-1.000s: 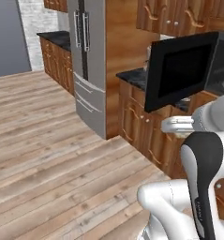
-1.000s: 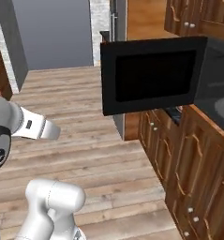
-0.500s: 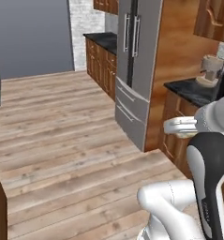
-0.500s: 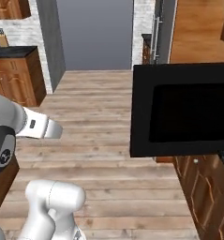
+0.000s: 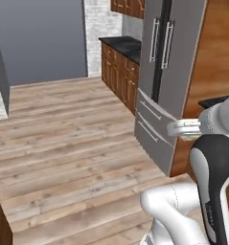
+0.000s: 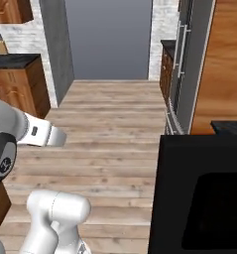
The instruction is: Pick the garlic from the microwave and place it on plate located on the counter.
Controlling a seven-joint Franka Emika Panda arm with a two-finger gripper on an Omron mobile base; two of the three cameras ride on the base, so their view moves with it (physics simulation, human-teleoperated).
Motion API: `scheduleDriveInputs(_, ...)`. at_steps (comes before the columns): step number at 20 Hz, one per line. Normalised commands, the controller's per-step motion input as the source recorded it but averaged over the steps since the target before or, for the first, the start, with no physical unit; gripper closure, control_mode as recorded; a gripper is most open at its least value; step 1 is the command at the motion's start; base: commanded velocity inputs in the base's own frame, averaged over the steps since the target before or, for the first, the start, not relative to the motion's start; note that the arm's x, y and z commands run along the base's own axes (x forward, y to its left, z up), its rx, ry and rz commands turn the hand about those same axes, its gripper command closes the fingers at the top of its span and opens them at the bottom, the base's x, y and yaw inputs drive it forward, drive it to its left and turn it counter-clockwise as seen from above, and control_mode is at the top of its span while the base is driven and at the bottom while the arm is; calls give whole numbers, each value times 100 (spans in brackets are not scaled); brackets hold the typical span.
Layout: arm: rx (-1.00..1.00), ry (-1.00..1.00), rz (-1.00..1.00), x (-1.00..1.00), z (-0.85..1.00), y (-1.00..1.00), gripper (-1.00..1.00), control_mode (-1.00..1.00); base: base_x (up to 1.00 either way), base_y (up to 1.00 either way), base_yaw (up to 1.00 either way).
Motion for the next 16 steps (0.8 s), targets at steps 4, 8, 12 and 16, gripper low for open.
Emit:
scheduleDriveInputs(4,0,0,0,0,0,0,100,100,97,13,-26)
scheduleDriveInputs(8,0,0,0,0,0,0,100,100,66,13,-58)
scheduleDriveInputs(12,0,0,0,0,0,0,100,100,41,14,-72)
scheduleDriveInputs(16,0,0,0,0,0,0,100,100,31,22,-80)
